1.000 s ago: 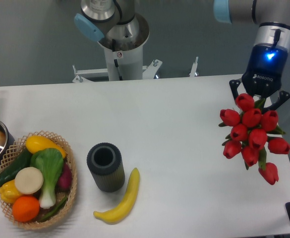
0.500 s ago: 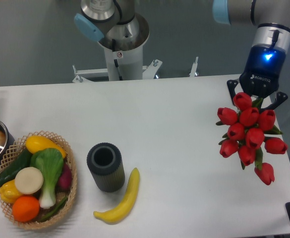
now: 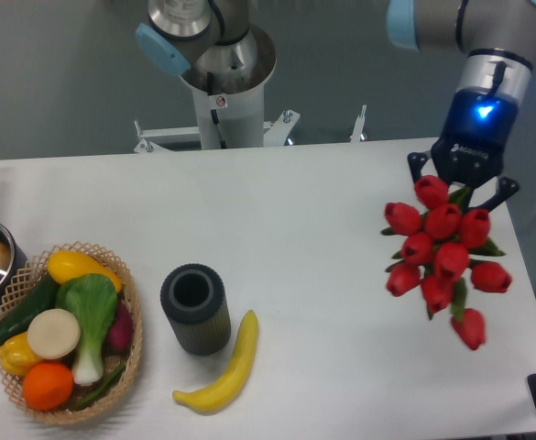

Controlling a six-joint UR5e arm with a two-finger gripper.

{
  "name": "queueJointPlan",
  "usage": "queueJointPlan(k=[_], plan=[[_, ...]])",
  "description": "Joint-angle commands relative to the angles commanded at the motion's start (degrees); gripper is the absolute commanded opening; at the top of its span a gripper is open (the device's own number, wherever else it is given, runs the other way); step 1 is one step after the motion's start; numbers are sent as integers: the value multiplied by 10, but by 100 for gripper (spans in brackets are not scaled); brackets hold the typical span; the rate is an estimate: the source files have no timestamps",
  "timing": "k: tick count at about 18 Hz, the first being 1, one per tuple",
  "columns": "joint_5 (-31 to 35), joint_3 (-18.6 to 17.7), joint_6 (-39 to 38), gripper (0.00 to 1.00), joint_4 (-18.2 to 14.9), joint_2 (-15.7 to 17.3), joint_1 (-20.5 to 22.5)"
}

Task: Insert the flowers into the vase
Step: 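Carry the tulip bunch over the dark grey vase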

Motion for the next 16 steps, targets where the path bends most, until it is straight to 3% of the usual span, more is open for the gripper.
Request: queueJointPlan(k=[5, 9, 16], plan=[[-80, -23, 23, 25, 1, -1, -42], [-182, -91, 130, 25, 1, -1, -61], [-325, -128, 137, 25, 1, 8, -81]])
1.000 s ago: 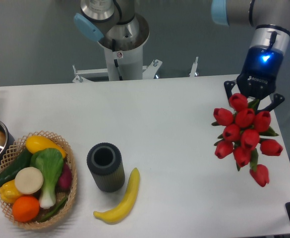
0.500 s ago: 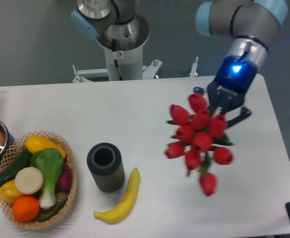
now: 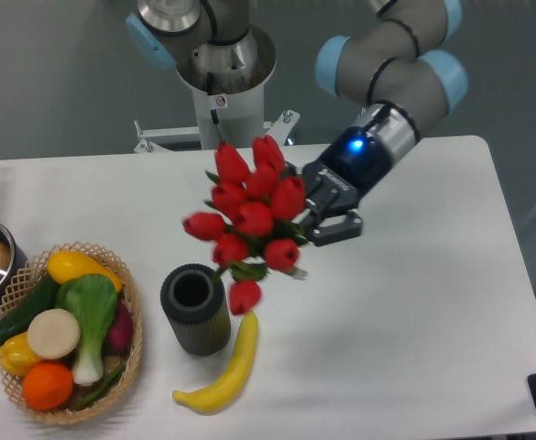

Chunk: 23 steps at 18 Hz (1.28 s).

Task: Insert the flowers into the vase
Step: 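Carry the tulip bunch over the dark grey vase, then lower the tulip stems down into the dark grey vase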

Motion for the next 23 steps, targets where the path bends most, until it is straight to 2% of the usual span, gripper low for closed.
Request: queueJointPlan(k=[5, 8, 11, 15, 23], plan=[[-29, -10, 10, 26, 0, 9, -18], [-56, -11, 26, 26, 0, -1, -38], [-56, -12, 40, 26, -2, -14, -65], [-55, -18, 40, 26, -1, -28, -74], [-59, -44, 48, 26, -1, -34, -75]])
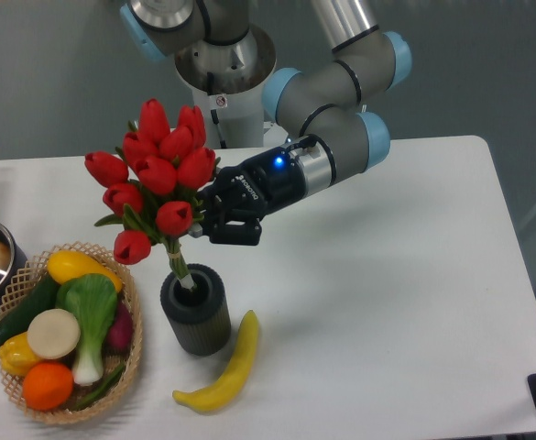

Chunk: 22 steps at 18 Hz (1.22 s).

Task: Insert the flowers into the vase
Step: 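Lower the tulip stems down into the dark grey vase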

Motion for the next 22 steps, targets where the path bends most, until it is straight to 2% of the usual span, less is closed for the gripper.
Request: queueJointPlan(k=[10, 22], plan=[[-2, 2, 5, 26, 0, -45, -2], [-1, -11, 90, 26, 0, -93, 11]])
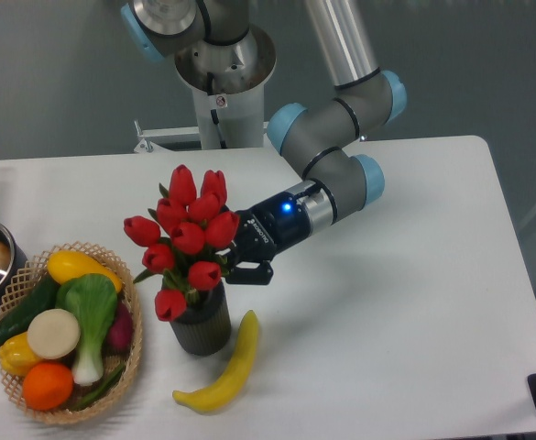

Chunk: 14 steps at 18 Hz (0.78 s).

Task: Insert the flowers into the vase
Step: 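Lower the tulip stems down into the dark grey vase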

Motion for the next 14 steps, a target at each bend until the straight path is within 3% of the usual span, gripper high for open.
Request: queueJointPlan(k=[14], plan=[[8, -11, 8, 27, -1, -11, 4]])
